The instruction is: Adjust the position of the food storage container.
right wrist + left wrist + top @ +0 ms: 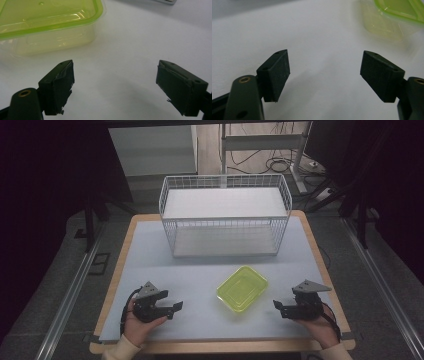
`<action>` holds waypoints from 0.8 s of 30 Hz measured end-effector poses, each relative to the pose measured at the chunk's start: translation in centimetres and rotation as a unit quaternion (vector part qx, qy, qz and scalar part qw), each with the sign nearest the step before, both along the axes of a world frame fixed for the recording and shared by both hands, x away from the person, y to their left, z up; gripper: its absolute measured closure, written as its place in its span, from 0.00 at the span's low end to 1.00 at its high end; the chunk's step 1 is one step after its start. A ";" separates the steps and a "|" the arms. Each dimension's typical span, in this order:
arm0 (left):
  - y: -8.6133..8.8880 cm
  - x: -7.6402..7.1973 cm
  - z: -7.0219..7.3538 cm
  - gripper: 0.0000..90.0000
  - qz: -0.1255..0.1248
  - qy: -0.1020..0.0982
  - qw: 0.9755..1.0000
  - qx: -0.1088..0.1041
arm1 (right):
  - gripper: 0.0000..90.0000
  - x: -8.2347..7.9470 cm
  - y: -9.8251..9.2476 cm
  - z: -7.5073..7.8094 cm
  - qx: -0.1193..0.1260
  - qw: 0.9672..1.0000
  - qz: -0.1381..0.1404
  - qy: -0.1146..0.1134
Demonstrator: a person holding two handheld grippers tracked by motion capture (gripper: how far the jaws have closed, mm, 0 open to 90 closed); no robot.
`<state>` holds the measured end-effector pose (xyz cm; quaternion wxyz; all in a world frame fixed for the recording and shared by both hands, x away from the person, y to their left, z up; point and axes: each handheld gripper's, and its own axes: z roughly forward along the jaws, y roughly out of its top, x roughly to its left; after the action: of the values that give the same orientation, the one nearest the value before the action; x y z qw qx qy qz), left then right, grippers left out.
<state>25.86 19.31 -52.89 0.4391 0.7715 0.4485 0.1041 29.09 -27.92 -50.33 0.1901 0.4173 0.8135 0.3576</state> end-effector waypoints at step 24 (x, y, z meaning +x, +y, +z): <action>0.3 -0.3 -0.1 0.26 0.000 0.001 1.000 -0.001 | 0.39 0.0 -0.5 0.6 -0.001 0.999 0.047 -0.016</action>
<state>25.54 19.64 -52.98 0.4395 0.7711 0.4491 0.1024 29.07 -28.39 -49.69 0.1866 0.3727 0.8295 0.3719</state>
